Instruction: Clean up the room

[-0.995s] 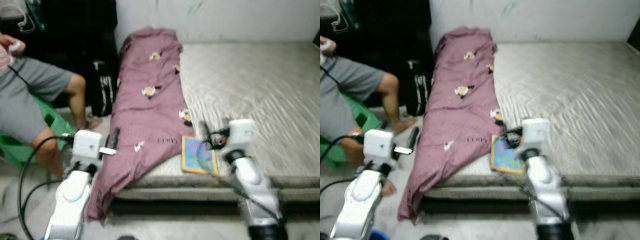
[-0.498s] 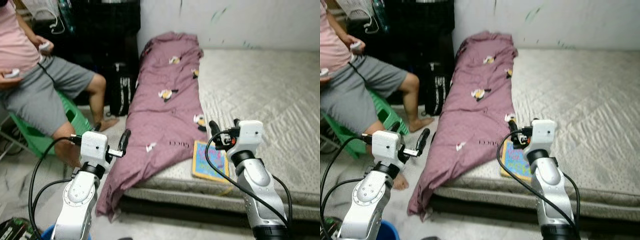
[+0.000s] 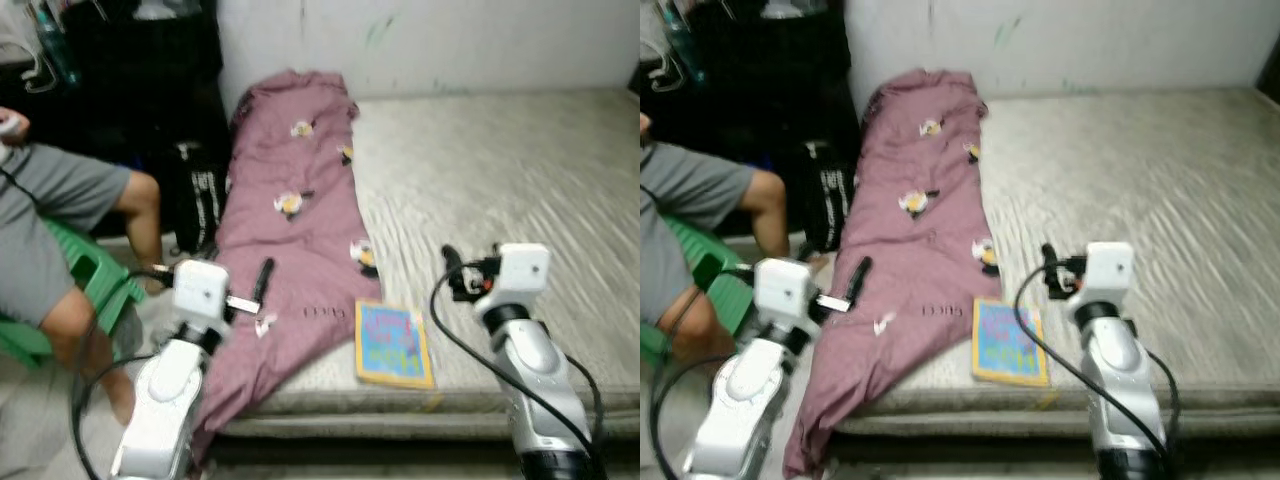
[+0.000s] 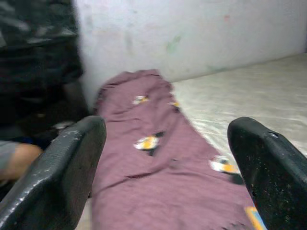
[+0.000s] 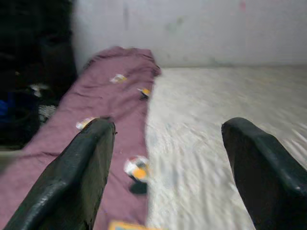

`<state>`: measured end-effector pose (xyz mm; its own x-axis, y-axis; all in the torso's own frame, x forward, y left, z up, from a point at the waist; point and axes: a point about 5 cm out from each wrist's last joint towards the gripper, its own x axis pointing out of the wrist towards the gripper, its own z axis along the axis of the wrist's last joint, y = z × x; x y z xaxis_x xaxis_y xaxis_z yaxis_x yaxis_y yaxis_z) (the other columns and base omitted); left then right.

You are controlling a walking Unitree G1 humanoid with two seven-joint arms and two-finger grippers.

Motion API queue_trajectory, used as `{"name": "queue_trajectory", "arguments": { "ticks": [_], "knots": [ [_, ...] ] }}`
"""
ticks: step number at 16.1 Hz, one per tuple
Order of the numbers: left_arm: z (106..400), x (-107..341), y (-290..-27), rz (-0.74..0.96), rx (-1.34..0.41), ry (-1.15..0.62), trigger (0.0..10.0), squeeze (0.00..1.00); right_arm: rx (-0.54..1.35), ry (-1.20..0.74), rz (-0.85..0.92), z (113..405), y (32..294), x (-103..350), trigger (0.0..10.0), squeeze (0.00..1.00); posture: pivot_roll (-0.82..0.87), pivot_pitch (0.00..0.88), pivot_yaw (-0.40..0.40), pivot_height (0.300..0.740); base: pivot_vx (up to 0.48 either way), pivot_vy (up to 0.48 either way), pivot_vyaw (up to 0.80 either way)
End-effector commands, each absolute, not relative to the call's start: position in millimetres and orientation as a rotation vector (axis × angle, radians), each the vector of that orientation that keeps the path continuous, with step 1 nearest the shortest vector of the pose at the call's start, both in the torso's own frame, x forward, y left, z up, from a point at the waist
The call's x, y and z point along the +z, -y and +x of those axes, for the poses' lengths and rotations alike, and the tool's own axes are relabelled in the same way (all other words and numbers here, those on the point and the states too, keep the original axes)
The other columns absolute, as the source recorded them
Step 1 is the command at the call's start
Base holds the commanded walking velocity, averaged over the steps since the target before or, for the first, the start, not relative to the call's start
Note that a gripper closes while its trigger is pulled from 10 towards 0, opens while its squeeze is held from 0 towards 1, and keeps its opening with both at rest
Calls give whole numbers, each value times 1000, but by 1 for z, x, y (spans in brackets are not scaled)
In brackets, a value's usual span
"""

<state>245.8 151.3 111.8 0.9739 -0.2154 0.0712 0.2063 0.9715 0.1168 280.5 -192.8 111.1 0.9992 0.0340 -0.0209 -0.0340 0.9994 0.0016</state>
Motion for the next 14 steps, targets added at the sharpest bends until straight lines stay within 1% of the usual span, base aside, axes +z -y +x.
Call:
{"name": "queue_trajectory", "arguments": {
  "ticks": [1, 5, 9, 14],
  "knots": [
    [246, 110, -157, 131, -188, 65, 10000, 0, 61, -14, 7, 281, 184, 111, 10000, 0, -48, 0, 29, 740, 0, 0, 0],
    [249, 111, -155, 152, -201, 71, 10000, 0, 59, -10, -1, 282, 184, 112, 10000, 0, -43, 0, 29, 740, 0, 0, 0],
    [250, 114, -157, 152, -201, 81, 10000, 0, 58, -5, -5, 284, 183, 115, 10000, 0, -32, 0, 41, 740, 0, -371, 0],
    [247, 114, -159, 151, -203, 71, 10000, 0, 17, 2, 6, 280, 180, 112, 10000, 0, -39, 0, 51, 740, 0, -480, 0]
  ]
}}
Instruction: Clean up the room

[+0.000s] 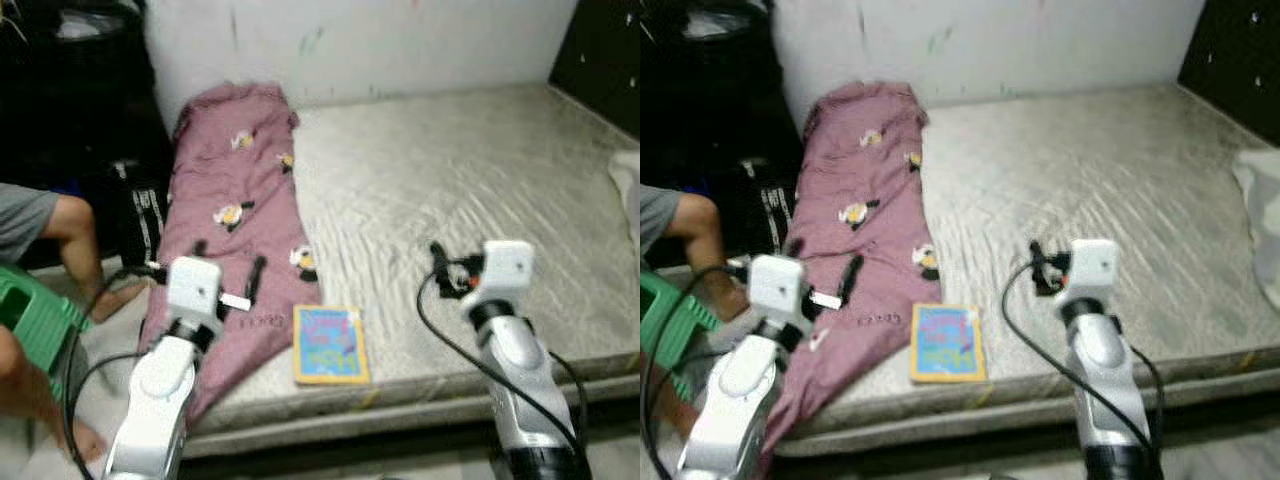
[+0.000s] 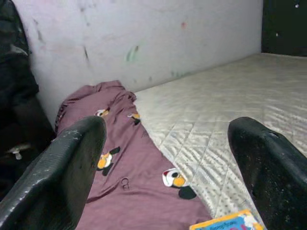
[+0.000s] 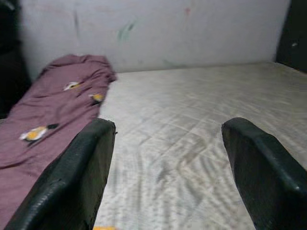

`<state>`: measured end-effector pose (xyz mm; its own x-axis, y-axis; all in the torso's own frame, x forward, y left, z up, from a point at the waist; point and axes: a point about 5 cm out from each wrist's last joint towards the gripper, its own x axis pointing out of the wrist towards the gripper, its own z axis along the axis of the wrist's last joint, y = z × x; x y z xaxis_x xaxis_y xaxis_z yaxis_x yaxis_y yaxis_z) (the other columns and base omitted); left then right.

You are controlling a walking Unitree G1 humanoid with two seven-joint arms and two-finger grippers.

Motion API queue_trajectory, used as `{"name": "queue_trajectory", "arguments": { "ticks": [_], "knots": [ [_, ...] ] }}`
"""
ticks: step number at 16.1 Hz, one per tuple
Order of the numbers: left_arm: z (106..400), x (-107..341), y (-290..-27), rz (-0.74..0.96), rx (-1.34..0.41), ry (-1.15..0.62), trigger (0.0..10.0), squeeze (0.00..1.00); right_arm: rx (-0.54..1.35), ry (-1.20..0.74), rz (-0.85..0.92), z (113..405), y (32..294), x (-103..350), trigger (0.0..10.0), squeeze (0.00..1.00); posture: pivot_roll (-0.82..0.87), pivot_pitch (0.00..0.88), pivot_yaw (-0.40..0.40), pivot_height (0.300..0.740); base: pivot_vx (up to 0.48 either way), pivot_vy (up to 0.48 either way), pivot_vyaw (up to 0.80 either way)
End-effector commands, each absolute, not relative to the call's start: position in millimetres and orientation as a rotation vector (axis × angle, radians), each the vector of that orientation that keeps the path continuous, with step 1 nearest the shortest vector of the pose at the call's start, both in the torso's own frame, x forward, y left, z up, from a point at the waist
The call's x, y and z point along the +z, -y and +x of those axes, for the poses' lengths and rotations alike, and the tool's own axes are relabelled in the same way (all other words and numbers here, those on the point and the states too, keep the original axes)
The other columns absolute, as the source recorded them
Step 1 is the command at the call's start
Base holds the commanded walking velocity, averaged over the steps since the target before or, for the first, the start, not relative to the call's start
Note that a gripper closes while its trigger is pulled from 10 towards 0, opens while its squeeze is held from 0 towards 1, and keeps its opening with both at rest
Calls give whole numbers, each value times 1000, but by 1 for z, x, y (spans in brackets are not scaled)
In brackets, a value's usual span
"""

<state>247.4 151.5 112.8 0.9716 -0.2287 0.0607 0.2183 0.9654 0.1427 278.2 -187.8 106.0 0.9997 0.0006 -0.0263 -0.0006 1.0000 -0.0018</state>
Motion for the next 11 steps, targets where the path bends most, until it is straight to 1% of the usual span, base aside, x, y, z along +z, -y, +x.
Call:
{"name": "queue_trajectory", "arguments": {
  "ticks": [1, 5, 6, 7, 9, 11],
  "knots": [
    [247, 114, -160, 150, -201, 69, 10000, 0, 10, 2, 7, 279, 181, 111, 10000, 0, -38, 0, 50, 740, 0, -480, 0],
    [246, 113, -159, 144, -197, 63, 10000, 0, 6, -4, 1, 281, 183, 110, 10000, 0, -37, 0, 42, 740, 0, -480, 0],
    [246, 113, -159, 142, -195, 62, 10000, 0, 18, 1, -25, 281, 182, 111, 10000, 0, -39, 0, 41, 740, 0, -480, 0],
    [245, 113, -159, 140, -195, 61, 10000, 0, 39, 5, -31, 280, 180, 111, 10000, 0, -39, 0, 42, 740, 0, -480, 475],
    [246, 112, -158, 138, -196, 61, 10000, 0, 39, 0, -31, 279, 179, 111, 10000, 0, -41, 0, 39, 740, 0, -480, 800],
    [246, 112, -158, 127, -196, 61, 10000, 0, 34, -2, -30, 280, 181, 111, 10000, 0, -42, 0, 39, 740, 0, 0, 553]
  ]
}}
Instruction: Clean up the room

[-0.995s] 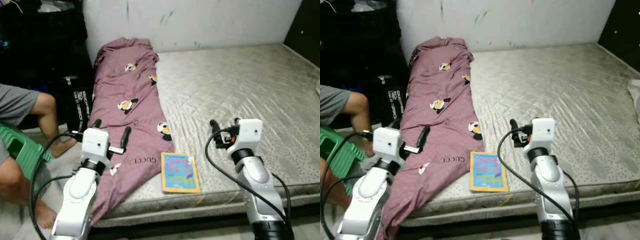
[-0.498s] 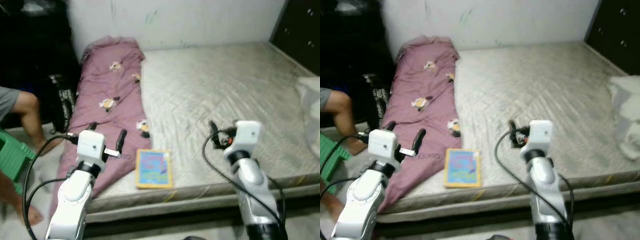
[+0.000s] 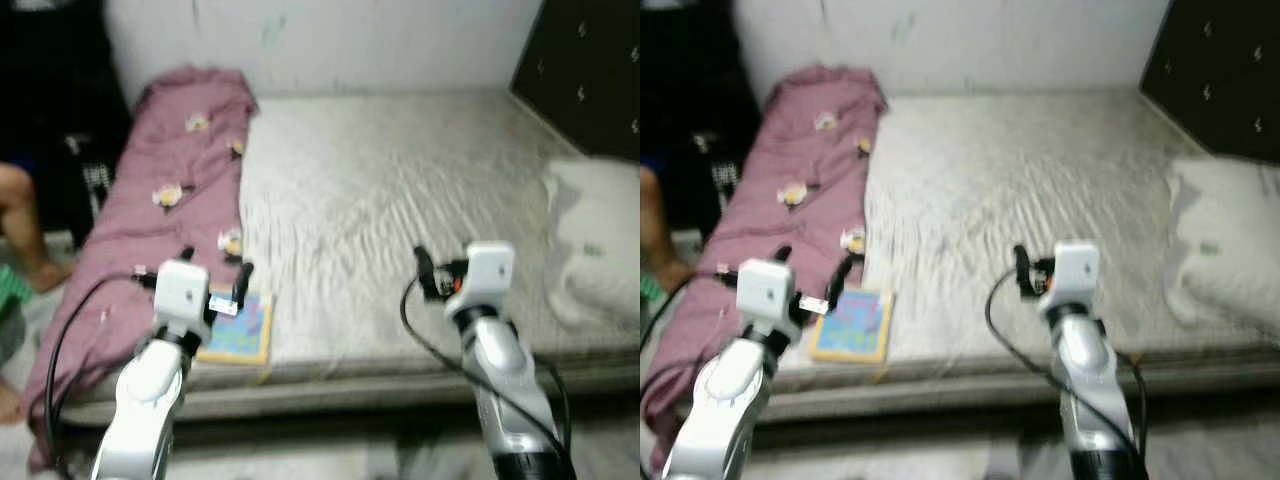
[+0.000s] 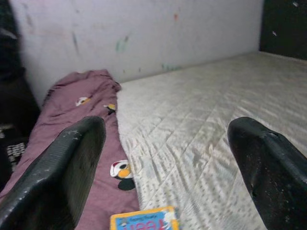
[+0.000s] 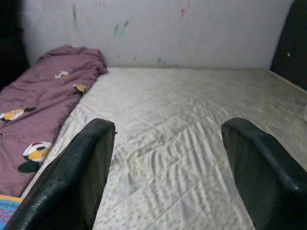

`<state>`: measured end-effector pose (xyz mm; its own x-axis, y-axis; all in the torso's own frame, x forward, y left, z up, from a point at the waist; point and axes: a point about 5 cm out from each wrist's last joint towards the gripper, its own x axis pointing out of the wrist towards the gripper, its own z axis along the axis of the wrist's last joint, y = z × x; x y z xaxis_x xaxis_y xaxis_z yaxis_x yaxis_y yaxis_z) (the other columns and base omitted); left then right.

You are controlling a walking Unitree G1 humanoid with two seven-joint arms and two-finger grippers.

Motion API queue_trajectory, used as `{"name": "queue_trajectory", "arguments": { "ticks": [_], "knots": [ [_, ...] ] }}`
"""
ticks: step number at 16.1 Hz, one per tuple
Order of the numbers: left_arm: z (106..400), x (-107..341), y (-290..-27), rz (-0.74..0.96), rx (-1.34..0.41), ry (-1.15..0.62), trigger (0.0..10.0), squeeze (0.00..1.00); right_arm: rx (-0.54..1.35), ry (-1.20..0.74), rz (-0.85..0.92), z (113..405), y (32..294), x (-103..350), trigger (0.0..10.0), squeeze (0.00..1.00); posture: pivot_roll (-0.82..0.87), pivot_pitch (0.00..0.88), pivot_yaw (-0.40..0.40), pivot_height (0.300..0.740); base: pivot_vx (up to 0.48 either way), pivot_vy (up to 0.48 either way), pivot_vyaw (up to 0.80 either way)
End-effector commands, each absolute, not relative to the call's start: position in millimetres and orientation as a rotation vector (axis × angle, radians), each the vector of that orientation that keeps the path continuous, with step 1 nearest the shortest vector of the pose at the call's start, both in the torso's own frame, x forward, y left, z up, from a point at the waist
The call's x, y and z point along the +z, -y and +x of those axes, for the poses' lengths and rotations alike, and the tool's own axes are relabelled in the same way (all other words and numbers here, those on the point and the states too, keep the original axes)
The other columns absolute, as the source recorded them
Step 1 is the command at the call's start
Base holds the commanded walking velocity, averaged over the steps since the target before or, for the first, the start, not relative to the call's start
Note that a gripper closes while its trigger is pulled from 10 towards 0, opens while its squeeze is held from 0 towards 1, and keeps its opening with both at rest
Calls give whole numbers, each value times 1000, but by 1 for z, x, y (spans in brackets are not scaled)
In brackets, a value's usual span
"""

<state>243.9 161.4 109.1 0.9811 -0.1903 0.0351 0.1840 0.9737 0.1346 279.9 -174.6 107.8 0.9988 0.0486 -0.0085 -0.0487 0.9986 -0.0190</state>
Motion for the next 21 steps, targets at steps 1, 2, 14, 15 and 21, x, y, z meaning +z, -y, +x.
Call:
{"name": "queue_trajectory", "arguments": {
  "ticks": [1, 2, 14, 15, 21],
  "knots": [
    [246, 112, -158, 120, -196, 62, 10000, 0, 31, -4, -30, 280, 181, 110, 10000, 0, -43, 0, 38, 740, 0, 0, 0],
    [246, 112, -158, 120, -196, 63, 10000, 0, 31, -5, -30, 280, 181, 110, 10000, 0, -43, 0, 38, 740, 0, 0, 0],
    [243, 115, -154, 103, -260, 92, 10000, 0, 40, -10, -25, 280, 181, 109, 10000, 0, -42, 0, 31, 740, 253, 0, 0],
    [243, 115, -154, 103, -260, 92, 10000, 0, 41, -10, -25, 280, 181, 109, 10000, 0, -42, 0, 31, 740, 405, 0, 0],
    [244, 112, -157, 127, -211, 64, 10000, 0, 34, -14, -8, 280, 182, 108, 10000, 0, -41, 0, 32, 740, 180, 0, 0]
  ]
}}
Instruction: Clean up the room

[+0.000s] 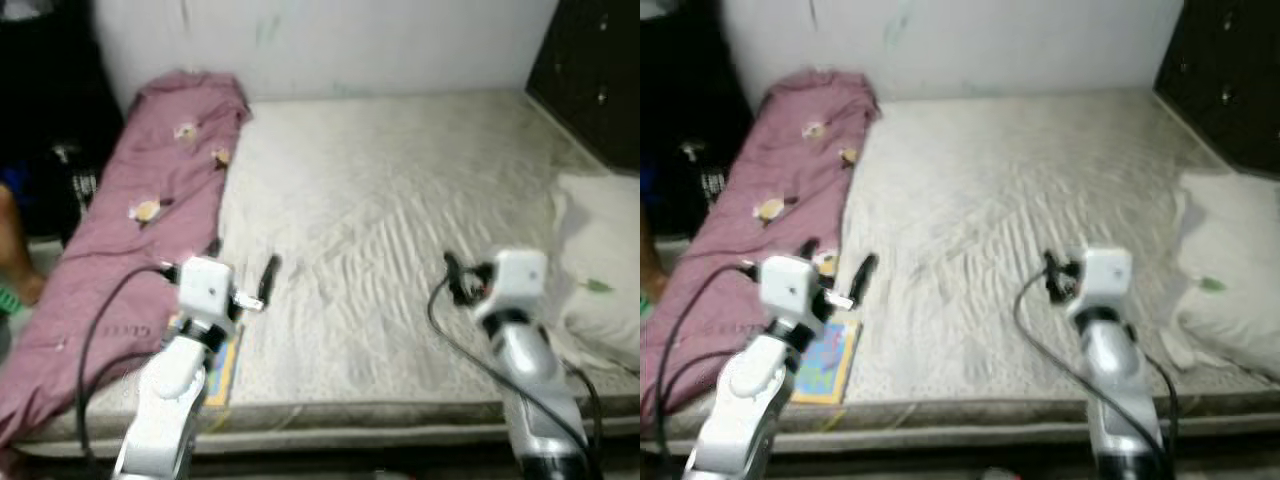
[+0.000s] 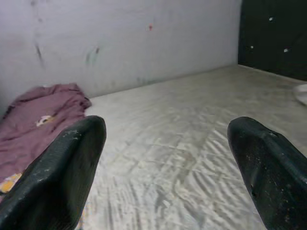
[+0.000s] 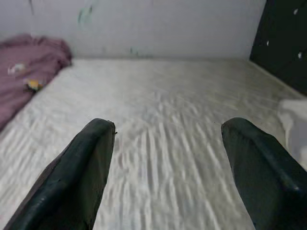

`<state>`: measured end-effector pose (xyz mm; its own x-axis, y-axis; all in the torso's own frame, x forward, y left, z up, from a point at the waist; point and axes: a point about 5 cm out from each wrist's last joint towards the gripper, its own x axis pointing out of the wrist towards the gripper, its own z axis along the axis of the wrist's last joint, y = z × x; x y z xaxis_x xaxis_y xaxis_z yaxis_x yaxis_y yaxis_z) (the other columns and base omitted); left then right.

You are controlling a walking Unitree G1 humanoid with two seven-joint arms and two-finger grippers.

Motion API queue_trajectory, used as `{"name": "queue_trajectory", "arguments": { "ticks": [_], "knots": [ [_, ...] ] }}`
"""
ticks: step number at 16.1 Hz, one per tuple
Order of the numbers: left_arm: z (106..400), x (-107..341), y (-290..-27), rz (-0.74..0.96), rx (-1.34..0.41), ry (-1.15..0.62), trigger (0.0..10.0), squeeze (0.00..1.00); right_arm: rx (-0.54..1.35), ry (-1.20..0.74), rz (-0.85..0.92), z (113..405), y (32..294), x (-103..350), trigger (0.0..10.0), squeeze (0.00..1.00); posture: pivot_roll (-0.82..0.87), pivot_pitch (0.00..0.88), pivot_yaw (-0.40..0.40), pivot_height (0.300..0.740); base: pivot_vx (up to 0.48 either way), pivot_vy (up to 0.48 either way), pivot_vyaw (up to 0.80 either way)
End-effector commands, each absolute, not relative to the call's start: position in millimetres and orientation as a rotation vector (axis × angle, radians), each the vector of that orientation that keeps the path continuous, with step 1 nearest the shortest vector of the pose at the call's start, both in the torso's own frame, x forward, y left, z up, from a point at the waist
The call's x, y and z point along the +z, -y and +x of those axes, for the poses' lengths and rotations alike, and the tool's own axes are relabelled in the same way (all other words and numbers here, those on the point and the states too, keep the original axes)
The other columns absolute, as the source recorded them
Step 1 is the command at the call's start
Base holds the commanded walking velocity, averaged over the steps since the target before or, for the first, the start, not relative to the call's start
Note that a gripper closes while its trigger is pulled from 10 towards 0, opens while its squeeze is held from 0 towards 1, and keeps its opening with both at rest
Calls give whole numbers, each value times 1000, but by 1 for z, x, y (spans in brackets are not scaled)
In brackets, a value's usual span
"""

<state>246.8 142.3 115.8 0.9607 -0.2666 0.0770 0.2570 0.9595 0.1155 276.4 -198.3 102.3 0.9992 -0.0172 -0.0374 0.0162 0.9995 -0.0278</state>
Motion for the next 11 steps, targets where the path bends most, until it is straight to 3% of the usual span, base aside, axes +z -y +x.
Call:
{"name": "queue_trajectory", "arguments": {
  "ticks": [1, 6, 11],
  "knots": [
    [245, 112, -157, 128, -210, 65, 10000, 0, 34, -14, -8, 280, 182, 108, 10000, 0, -41, 0, 32, 740, 0, 0, 0],
    [246, 114, -158, 147, -183, 80, 10000, 0, 36, -16, -13, 281, 183, 107, 10000, 0, -38, 0, 27, 740, 0, 0, 0],
    [246, 114, -158, 150, -184, 85, 10000, 0, 18, 8, 28, 281, 185, 111, 10000, 0, -40, 0, 29, 740, 0, -302, 0]
  ]
}}
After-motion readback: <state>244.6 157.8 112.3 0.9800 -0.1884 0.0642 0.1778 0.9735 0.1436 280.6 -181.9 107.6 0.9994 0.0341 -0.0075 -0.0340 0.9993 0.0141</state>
